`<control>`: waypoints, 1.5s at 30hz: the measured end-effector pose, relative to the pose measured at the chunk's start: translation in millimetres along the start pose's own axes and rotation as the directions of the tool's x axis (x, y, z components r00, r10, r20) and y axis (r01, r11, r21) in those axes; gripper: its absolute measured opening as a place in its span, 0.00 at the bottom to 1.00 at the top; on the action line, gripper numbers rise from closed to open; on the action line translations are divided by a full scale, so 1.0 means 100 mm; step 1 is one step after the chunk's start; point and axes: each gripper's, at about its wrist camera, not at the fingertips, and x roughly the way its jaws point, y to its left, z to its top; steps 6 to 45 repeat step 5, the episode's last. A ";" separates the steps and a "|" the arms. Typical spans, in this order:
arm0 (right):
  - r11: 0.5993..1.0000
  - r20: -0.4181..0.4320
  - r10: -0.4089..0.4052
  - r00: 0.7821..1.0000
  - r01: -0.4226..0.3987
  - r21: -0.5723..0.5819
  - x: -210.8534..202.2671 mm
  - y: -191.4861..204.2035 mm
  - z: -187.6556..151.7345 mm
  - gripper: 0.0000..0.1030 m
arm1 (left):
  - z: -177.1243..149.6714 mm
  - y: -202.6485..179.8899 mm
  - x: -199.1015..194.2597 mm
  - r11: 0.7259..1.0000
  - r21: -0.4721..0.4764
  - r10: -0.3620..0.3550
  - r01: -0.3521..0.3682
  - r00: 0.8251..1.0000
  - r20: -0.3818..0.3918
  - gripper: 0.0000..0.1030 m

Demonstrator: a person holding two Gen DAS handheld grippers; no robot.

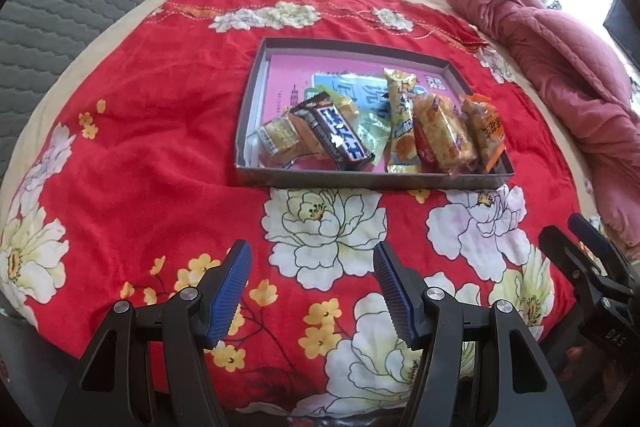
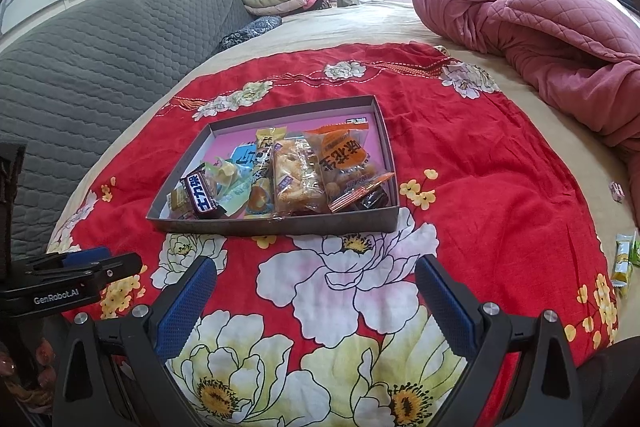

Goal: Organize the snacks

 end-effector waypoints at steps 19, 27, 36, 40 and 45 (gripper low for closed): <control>1.000 0.005 0.011 1.000 -0.011 0.006 0.03 -0.04 0.03 0.97 | 0.04 0.06 -0.07 1.000 -0.022 0.006 -0.005 0.998 0.055 0.63; 1.000 0.005 0.011 1.000 -0.011 0.006 0.03 -0.04 0.03 0.97 | 0.04 0.06 -0.07 1.000 -0.022 0.006 -0.005 0.998 0.055 0.63; 1.000 0.005 0.011 1.000 -0.011 0.006 0.03 -0.04 0.03 0.97 | 0.04 0.06 -0.07 1.000 -0.022 0.006 -0.005 0.998 0.055 0.63; 1.000 0.005 0.011 1.000 -0.011 0.006 0.03 -0.04 0.03 0.97 | 0.04 0.06 -0.07 1.000 -0.022 0.006 -0.005 0.998 0.055 0.63; 1.000 0.005 0.011 1.000 -0.011 0.006 0.03 -0.04 0.03 0.97 | 0.04 0.06 -0.07 1.000 -0.022 0.006 -0.005 0.998 0.055 0.63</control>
